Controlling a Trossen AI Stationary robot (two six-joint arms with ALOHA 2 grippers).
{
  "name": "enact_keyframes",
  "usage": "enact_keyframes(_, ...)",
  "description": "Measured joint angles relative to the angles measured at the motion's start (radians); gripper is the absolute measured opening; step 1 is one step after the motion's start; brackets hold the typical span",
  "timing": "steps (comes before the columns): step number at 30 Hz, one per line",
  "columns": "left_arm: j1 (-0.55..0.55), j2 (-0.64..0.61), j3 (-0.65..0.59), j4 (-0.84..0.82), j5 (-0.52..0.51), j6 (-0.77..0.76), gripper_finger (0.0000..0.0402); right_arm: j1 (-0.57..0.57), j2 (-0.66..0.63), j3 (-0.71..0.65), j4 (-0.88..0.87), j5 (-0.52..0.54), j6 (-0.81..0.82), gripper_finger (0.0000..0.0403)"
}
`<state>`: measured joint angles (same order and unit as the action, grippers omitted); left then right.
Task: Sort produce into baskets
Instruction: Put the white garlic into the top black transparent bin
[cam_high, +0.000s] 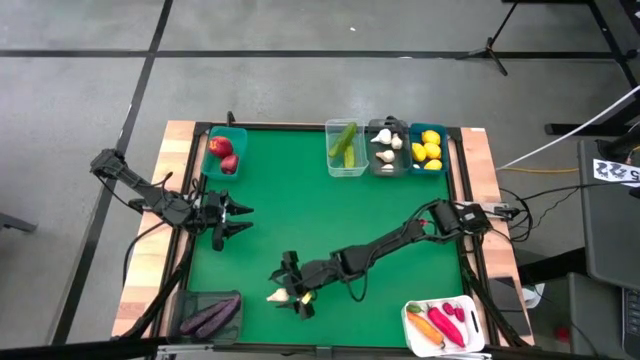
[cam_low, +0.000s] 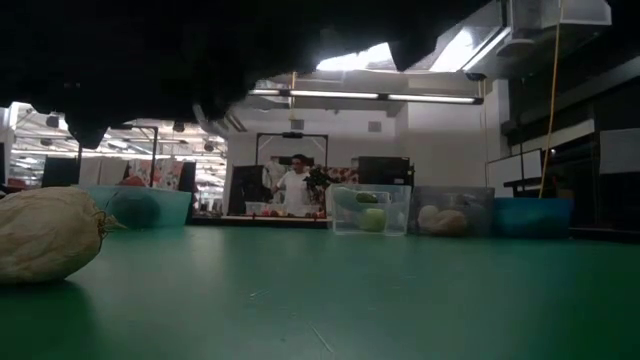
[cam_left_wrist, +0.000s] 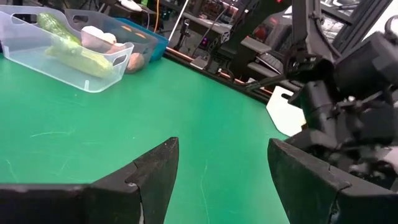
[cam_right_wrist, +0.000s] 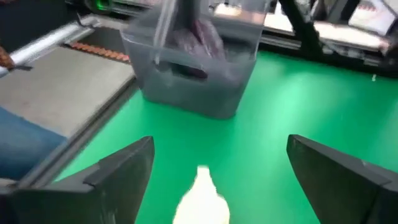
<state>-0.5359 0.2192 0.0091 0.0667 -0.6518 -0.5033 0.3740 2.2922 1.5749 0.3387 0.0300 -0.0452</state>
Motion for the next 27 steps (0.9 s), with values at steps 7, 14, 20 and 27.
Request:
enact_keyframes(7, 0.000, 0.005, 0.000, 0.000, -0.001, -0.006, 0.0240, 0.000, 0.067, 0.003, 0.038, -0.008, 0.030, 0.0356)
enact_keyframes(14, 0.000, 0.013, 0.000, 0.000, -0.005, -0.012, 0.0240, -0.003, 0.117, 0.003, 0.111, -0.023, 0.061, 0.0353)
enact_keyframes(20, 0.000, 0.013, 0.000, 0.000, -0.005, -0.015, 0.0240, -0.016, 0.166, 0.003, 0.134, -0.024, 0.140, 0.0353)
enact_keyframes(27, 0.000, 0.013, 0.000, 0.000, -0.006, -0.020, 0.0240, -0.029, 0.167, 0.003, 0.129, -0.026, 0.146, 0.0306)
